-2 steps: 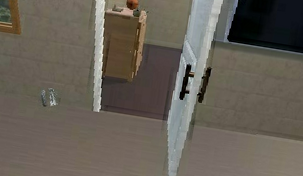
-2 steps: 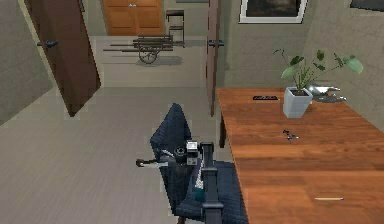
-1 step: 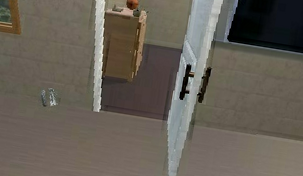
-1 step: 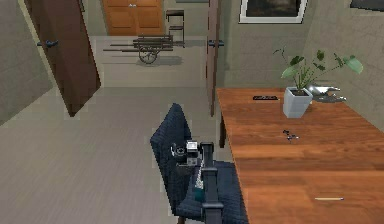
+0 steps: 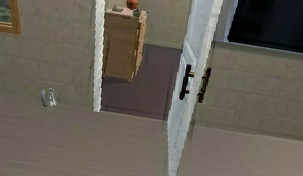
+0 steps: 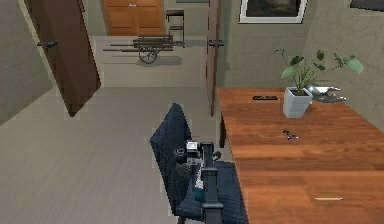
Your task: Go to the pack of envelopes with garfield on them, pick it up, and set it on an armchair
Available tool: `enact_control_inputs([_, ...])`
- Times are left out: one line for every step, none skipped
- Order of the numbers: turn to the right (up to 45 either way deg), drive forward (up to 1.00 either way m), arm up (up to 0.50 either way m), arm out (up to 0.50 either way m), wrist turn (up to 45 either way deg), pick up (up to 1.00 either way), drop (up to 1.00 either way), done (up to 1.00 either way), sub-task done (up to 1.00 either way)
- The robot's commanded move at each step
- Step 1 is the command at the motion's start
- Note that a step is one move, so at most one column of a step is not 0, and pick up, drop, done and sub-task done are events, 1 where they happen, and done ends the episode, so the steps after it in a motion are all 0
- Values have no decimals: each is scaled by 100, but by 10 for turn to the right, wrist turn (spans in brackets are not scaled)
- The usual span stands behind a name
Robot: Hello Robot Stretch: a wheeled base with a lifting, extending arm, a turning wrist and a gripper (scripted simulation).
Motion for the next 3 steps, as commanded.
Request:
enact_control_inputs([0,0,-30,0,0,0,0,0,0])
enact_control_inputs([0,0,0,0,0,100,0,0,0])
enact_control_inputs([0,0,10,0,0,0,0,0,0])
